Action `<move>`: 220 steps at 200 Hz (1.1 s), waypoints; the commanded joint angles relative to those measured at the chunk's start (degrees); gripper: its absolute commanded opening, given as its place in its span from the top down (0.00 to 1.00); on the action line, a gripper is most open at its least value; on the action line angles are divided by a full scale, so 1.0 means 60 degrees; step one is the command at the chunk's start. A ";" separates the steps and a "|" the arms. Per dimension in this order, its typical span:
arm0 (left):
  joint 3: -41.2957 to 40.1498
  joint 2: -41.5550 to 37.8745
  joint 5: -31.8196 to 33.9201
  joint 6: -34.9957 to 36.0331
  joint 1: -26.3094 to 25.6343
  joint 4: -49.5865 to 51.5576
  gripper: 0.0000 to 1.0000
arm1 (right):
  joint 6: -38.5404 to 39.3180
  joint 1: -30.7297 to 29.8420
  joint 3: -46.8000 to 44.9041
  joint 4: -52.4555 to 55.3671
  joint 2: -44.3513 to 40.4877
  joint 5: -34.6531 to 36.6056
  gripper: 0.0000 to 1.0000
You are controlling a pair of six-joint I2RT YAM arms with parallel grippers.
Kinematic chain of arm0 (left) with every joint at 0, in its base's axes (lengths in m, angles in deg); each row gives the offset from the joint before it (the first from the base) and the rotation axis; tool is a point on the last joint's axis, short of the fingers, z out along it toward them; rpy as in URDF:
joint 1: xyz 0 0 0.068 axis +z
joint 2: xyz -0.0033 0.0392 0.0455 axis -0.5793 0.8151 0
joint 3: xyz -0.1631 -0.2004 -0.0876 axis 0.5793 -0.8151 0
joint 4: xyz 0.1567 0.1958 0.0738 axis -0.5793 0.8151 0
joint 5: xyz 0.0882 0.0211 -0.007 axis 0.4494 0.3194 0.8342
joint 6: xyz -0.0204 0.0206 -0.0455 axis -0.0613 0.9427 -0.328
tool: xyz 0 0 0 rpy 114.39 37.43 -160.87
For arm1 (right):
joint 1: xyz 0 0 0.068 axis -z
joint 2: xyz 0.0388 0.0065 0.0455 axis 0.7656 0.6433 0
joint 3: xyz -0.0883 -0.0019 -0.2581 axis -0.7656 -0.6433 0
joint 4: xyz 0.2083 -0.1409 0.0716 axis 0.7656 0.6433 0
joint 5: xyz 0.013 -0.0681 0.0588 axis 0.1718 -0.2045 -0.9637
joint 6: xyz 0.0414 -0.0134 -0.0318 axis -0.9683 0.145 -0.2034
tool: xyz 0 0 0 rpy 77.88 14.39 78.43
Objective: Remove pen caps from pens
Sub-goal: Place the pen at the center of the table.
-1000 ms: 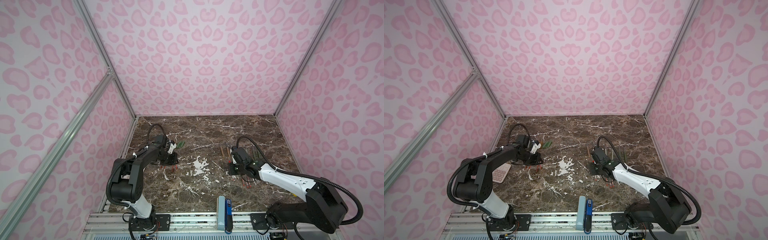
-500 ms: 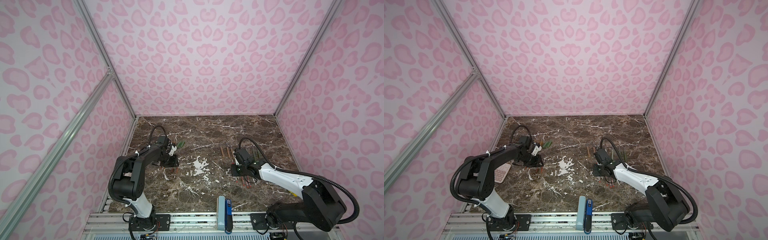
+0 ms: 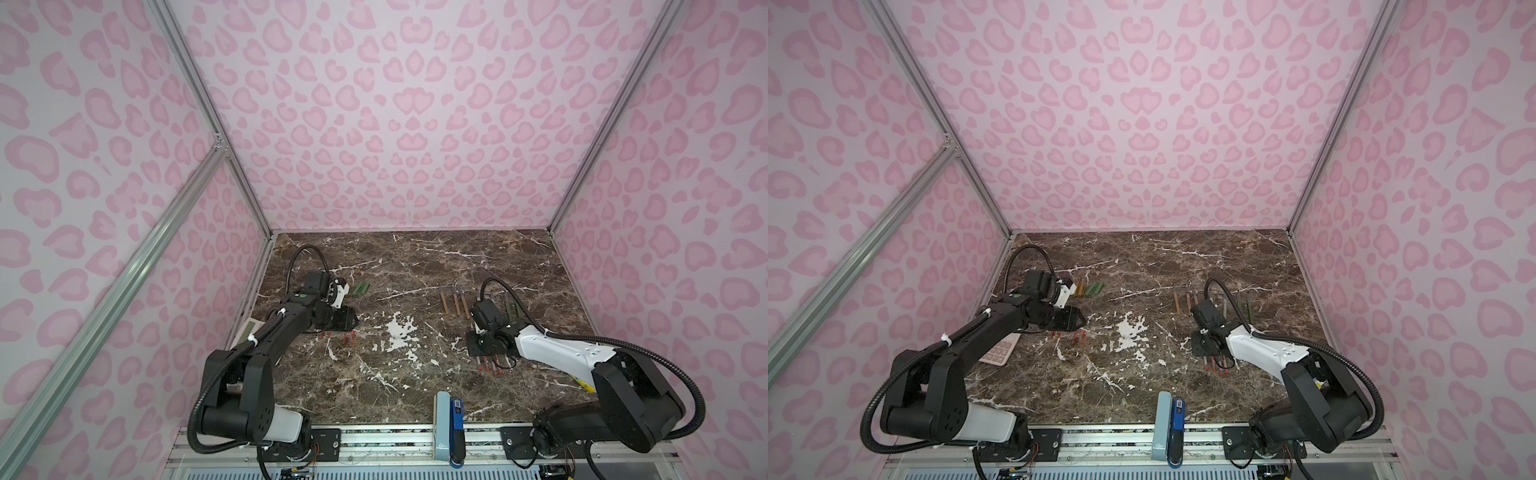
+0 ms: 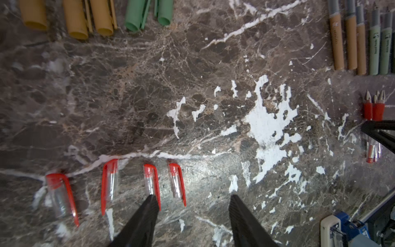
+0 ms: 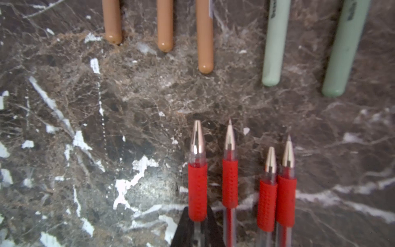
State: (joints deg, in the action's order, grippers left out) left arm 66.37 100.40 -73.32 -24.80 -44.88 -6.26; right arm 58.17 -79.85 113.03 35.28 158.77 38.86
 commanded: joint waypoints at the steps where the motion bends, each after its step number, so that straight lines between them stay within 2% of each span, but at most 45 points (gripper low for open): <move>1: -0.0287 -0.0439 0.0143 0.0477 0.0012 -0.0518 0.33 | 0.0133 0.0015 -0.0005 0.0106 0.0095 0.0360 0.81; 22: -0.0194 -0.0730 0.0422 0.0773 0.0038 -0.0369 0.24 | 0.0055 0.0011 0.0061 0.0349 0.0074 0.0419 0.73; 54: -0.0086 -0.1207 0.1277 0.0953 0.0133 -0.0680 0.00 | 0.0070 0.0001 0.0207 0.0693 -0.0348 0.0537 0.70; 72: 0.0203 -0.1320 0.1967 0.0951 0.0261 -0.0586 0.02 | 0.0210 0.0007 0.0504 0.1046 -0.0874 0.0513 0.69; 89: 0.0091 -0.1539 0.2512 0.1121 0.0372 -0.1167 0.02 | 0.0647 0.0101 0.0661 0.1017 -0.1502 0.0696 0.66; 130: -0.0806 -0.1718 0.1995 0.1256 0.0893 -0.3655 0.02 | 0.1486 0.1069 0.0860 0.0741 -0.2726 0.1047 0.57; 161: -0.1938 -0.1413 0.1638 0.1027 0.1322 -0.6275 0.02 | 0.2082 0.2069 0.0409 -0.0233 -0.3162 0.1720 0.31; 188: -0.2655 -0.1172 0.1876 0.0933 0.1403 -0.8175 0.02 | 0.2427 0.2954 -0.0104 -0.1321 -0.3383 0.1795 0.02; 220: -0.3814 -0.1303 0.2097 0.0982 0.1411 -1.0309 0.02 | 0.3384 0.3480 -0.1225 -0.3373 -0.3554 0.2328 0.01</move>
State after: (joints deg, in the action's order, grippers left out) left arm 46.63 93.06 -62.10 -18.92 -36.53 -52.49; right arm 73.23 -60.81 109.42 26.67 137.92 49.54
